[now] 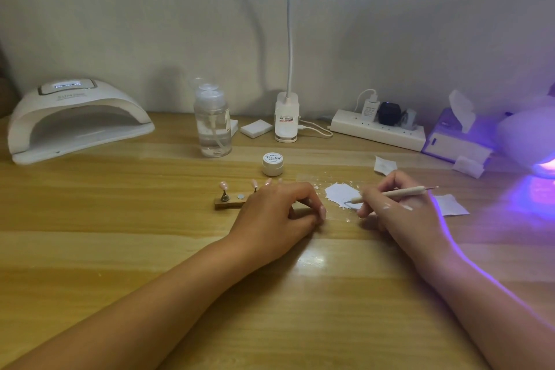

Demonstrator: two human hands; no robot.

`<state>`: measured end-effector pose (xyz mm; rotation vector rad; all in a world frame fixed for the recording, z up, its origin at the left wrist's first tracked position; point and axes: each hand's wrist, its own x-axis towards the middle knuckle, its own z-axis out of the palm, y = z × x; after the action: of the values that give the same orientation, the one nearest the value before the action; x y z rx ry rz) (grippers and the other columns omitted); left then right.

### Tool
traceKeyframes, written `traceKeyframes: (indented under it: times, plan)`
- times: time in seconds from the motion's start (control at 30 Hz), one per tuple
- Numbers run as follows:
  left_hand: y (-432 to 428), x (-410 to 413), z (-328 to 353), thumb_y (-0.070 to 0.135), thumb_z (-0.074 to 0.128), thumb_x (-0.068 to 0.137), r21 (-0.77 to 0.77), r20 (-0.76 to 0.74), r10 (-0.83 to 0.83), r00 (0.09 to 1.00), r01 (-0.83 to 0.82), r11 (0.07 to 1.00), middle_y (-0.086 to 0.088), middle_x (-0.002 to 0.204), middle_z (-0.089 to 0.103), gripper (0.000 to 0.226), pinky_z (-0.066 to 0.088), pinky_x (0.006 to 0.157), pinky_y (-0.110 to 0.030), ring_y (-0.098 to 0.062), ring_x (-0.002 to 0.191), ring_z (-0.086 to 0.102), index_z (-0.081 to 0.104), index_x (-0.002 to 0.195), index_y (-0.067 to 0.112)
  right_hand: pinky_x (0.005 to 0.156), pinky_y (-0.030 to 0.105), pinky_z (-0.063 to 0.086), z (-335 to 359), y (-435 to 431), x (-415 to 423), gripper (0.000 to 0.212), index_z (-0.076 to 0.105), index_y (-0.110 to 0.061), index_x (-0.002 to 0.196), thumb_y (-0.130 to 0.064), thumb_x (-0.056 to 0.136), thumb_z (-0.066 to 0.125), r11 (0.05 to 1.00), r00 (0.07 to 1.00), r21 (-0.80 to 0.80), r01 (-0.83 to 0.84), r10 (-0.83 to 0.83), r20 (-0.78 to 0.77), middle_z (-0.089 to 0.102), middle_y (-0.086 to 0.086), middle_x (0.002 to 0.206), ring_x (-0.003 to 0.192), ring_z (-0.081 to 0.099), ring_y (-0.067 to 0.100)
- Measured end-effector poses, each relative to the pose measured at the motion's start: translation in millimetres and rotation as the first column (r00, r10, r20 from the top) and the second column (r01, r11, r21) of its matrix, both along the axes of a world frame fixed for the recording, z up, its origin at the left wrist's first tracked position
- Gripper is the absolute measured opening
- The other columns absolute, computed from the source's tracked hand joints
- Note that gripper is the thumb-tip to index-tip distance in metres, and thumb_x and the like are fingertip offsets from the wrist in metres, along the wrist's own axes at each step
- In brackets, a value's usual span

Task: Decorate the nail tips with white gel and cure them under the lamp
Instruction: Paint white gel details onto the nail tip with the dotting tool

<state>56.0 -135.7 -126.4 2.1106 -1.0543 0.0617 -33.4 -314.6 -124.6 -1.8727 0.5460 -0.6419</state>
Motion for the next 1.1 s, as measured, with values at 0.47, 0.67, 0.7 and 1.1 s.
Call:
traceKeyframes:
  times: [0.47,0.67,0.7,1.1]
  plan:
    - [0.5,-0.2,2.5,0.024,0.074,0.082,0.013,-0.006,0.011,1.0,-0.011,1.0,0.036,0.078,0.063,0.021,0.021,0.07,0.007,0.001,0.062,0.057,0.063,0.073,0.04,0.042,0.017,0.044,12.2,21.2,-6.3,0.011,0.06,-0.023,0.092,-0.031,0.095,0.067,0.988,0.969,0.147,-0.041,0.004,0.246,0.076,-0.003,0.081,0.053,0.064,0.009]
    - [0.7,-1.7,4.5,0.024,0.073,0.082,0.035,0.024,0.022,0.999,-0.023,0.999,0.043,0.073,0.056,0.02,0.008,0.073,0.014,0.0,0.065,0.058,0.062,0.074,0.039,0.042,0.017,0.045,5.3,41.1,-4.0,0.019,0.054,-0.007,0.08,-0.012,0.089,0.07,0.951,0.982,0.29,-0.105,0.053,0.182,0.067,0.006,0.054,0.043,0.057,0.009]
    - [1.0,-1.9,4.7,0.024,0.073,0.082,0.036,0.026,0.02,0.999,-0.021,0.999,0.044,0.072,0.056,0.022,0.009,0.073,0.013,0.001,0.065,0.057,0.061,0.072,0.04,0.043,0.018,0.047,5.0,41.3,-3.9,0.019,0.054,-0.006,0.078,-0.011,0.089,0.069,0.953,0.982,0.286,-0.105,0.054,0.181,0.067,0.007,0.054,0.044,0.059,0.009]
    - [2.0,-3.1,4.7,0.023,0.072,0.083,0.017,0.047,-0.007,0.999,0.006,1.0,0.046,0.063,0.052,0.023,0.022,0.068,0.003,0.001,0.061,0.053,0.059,0.073,0.04,0.047,0.018,0.049,3.0,43.2,-3.9,0.023,0.053,-0.003,0.073,-0.01,0.089,0.067,0.961,0.981,0.234,-0.144,0.107,0.163,0.07,0.012,0.058,0.048,0.064,0.013]
